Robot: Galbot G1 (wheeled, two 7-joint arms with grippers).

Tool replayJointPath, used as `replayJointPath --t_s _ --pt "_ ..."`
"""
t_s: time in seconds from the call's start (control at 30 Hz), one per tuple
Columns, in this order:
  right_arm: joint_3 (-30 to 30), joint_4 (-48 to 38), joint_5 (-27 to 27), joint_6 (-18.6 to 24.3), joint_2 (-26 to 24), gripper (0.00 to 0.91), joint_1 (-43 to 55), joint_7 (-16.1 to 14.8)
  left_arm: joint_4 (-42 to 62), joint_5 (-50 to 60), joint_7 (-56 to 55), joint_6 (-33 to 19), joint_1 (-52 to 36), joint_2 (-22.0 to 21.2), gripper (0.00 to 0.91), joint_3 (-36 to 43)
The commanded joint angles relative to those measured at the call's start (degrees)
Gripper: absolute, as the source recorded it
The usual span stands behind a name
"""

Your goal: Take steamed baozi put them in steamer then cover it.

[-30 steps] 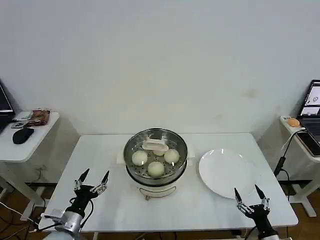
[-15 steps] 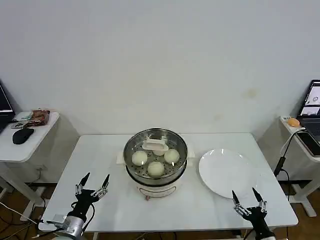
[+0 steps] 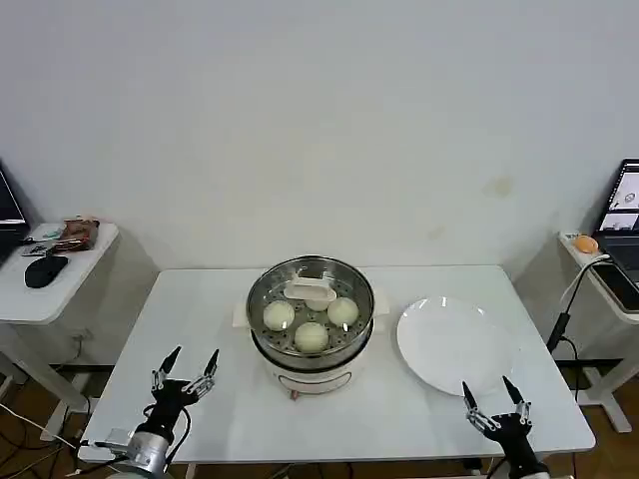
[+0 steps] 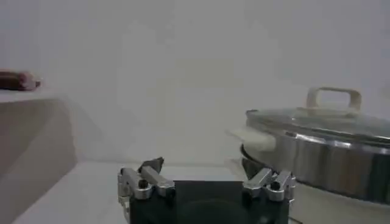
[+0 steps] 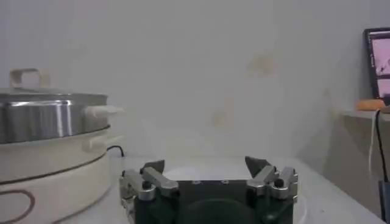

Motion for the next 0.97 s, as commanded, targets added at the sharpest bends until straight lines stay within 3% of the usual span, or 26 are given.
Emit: replayJointPath --t_s 0.03,0.97 --pt "-0.1 -0.2 0.0 -0.2 0.1 0.907 0.1 0.0 -0.1 -0.5 0.0 -0.1 0.1 0.0 0.907 0.1" --pt "0.0 -0.4 -0.2 -0.6 0.3 0.907 0.0 -0.5 0.3 -2.0 0.1 1.1 0.3 -0.2 0.907 -0.4"
